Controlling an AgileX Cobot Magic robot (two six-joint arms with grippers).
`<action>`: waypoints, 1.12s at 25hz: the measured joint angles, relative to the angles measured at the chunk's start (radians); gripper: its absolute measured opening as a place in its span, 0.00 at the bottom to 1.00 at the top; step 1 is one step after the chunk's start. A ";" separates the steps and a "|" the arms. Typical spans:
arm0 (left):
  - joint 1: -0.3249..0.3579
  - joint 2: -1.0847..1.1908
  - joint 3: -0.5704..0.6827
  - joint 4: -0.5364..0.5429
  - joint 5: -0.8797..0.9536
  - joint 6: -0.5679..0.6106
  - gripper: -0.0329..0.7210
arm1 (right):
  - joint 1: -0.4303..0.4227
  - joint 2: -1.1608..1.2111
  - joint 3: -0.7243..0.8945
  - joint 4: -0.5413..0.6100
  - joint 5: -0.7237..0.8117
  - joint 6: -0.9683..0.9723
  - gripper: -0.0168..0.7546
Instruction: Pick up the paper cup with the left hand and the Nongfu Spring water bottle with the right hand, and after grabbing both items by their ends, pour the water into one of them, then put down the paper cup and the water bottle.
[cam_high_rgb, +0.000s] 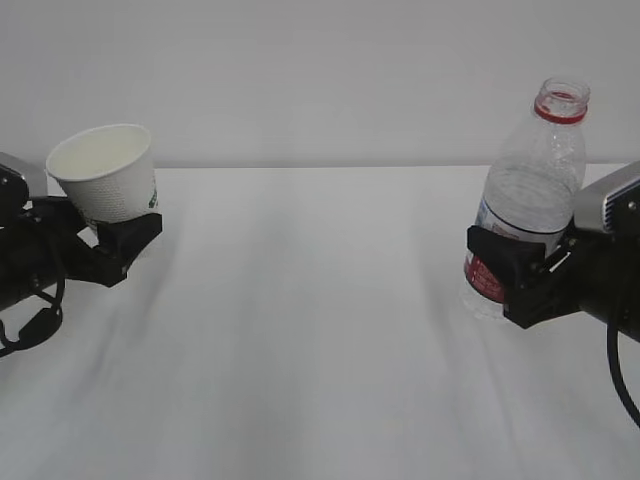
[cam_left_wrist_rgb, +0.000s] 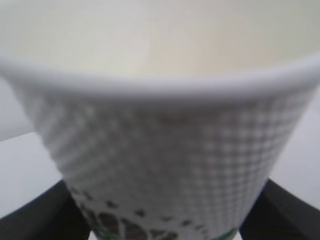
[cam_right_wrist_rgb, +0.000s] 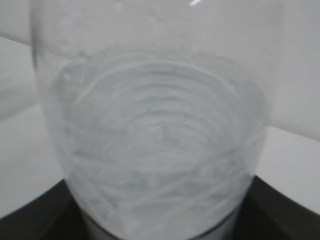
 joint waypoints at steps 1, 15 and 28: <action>0.000 -0.020 0.021 -0.005 0.000 0.000 0.81 | 0.000 0.000 0.000 -0.005 0.000 -0.001 0.69; 0.000 -0.228 0.288 -0.037 0.000 0.000 0.81 | 0.000 0.000 0.000 -0.068 0.000 -0.002 0.69; 0.000 -0.416 0.353 -0.022 0.002 -0.088 0.81 | 0.000 0.000 0.000 -0.111 0.024 0.007 0.69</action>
